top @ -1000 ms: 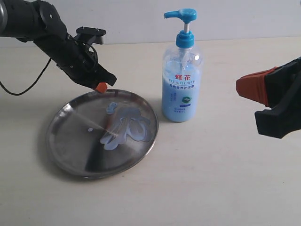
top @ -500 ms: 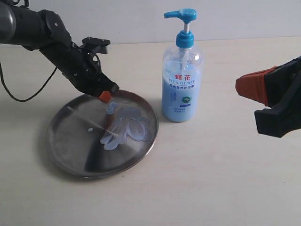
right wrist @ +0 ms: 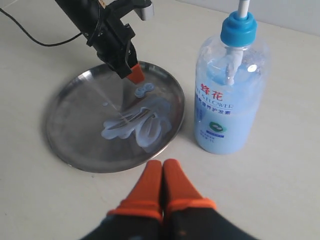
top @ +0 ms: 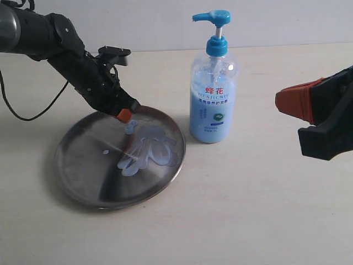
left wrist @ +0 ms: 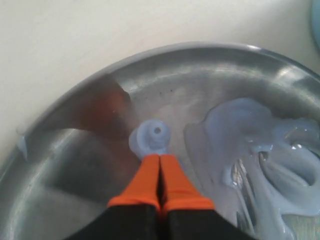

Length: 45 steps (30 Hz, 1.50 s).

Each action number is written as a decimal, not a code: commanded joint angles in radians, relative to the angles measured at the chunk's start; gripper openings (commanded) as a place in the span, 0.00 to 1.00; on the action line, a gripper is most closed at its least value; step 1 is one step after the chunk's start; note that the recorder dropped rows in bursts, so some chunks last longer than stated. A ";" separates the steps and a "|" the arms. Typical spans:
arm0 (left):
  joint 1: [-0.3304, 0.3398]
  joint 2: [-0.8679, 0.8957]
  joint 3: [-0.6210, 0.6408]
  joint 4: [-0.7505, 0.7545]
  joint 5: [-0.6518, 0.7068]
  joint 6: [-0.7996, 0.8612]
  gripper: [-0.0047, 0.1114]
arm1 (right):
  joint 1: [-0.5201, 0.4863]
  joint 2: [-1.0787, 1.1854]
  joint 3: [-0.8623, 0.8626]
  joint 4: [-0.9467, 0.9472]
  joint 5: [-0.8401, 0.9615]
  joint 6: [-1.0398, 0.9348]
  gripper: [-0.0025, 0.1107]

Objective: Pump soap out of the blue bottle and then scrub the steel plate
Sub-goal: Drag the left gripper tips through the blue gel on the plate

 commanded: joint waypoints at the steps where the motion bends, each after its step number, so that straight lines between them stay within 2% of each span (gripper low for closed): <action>1: -0.001 0.019 -0.007 -0.010 -0.006 0.008 0.04 | -0.005 -0.006 0.005 0.007 -0.011 -0.005 0.02; 29: -0.003 0.059 -0.007 -0.049 -0.054 0.033 0.04 | -0.005 -0.006 0.005 0.042 -0.015 -0.028 0.02; 45: -0.003 0.027 -0.007 -0.047 0.110 0.007 0.04 | -0.005 -0.006 0.005 0.042 -0.019 -0.030 0.02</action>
